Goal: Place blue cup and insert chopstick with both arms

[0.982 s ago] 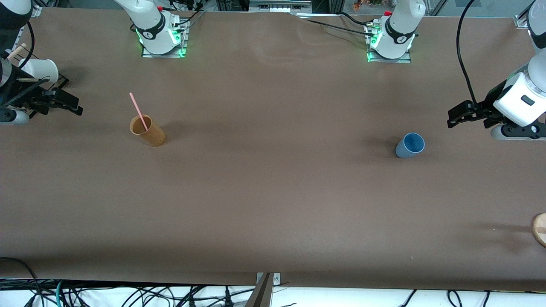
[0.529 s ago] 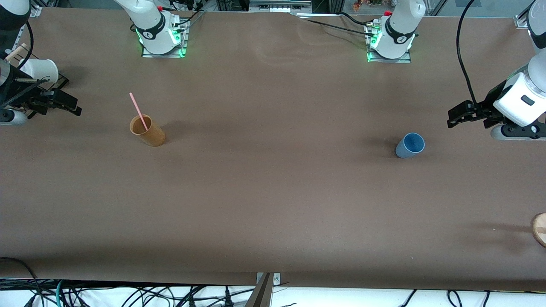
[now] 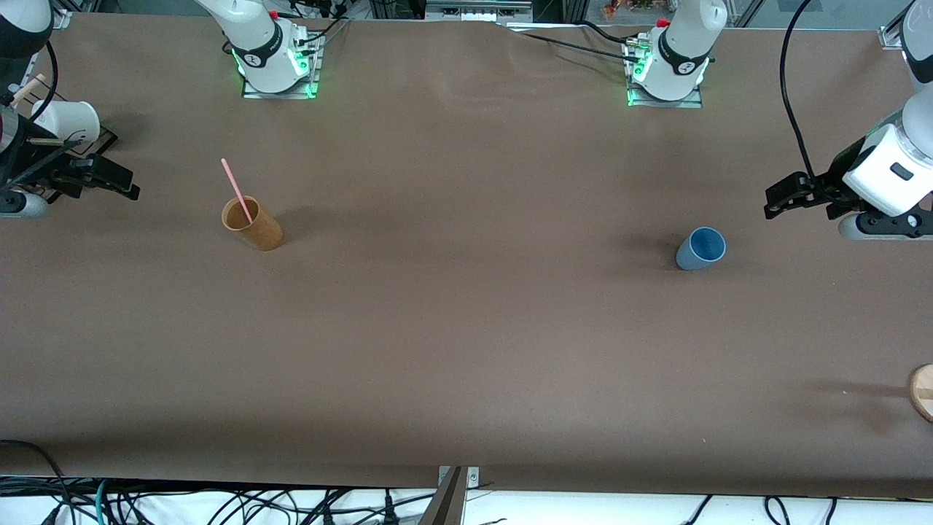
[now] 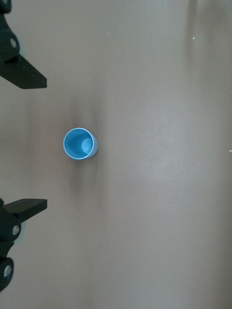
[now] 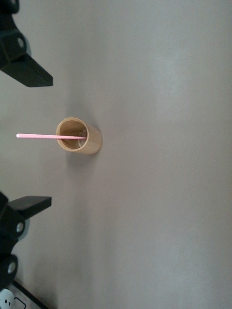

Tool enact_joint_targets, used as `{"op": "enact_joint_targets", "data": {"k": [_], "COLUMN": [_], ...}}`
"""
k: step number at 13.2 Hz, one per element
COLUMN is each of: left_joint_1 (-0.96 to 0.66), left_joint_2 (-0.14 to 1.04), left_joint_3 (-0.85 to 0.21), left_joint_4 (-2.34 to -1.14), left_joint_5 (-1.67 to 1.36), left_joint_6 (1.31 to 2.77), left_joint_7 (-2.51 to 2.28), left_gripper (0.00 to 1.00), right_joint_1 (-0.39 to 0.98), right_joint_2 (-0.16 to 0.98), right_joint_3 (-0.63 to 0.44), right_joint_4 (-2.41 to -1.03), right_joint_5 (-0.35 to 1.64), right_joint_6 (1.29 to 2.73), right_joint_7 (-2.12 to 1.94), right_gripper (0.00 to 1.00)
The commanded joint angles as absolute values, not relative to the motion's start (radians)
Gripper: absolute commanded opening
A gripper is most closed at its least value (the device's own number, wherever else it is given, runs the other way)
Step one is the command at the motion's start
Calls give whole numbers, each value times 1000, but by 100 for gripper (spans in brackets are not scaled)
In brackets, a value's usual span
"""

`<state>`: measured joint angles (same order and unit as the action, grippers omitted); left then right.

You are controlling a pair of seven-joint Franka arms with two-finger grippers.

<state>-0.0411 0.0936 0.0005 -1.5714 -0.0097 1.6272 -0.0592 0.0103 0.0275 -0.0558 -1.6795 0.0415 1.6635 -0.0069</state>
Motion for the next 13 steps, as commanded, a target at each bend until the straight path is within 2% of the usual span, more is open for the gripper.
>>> {"op": "enact_joint_targets", "data": {"k": [1, 13], "left_joint_1": [-46, -48], "left_joint_2": [91, 91], "left_joint_3": [6, 6], "left_joint_4": [-1566, -1560], "left_joint_5": [-29, -29], "left_joint_6": [1617, 1617], "left_joint_7": [-54, -55], "left_gripper": [100, 100], "right_joint_1": [2, 5], "right_joint_2": [34, 37], "right_joint_3": [-52, -52], "right_joint_4": [-1655, -1655], "right_joint_5": [35, 2], "right_joint_6": [1644, 1637], "right_joint_7": [-11, -9], "right_gripper": [100, 100]}}
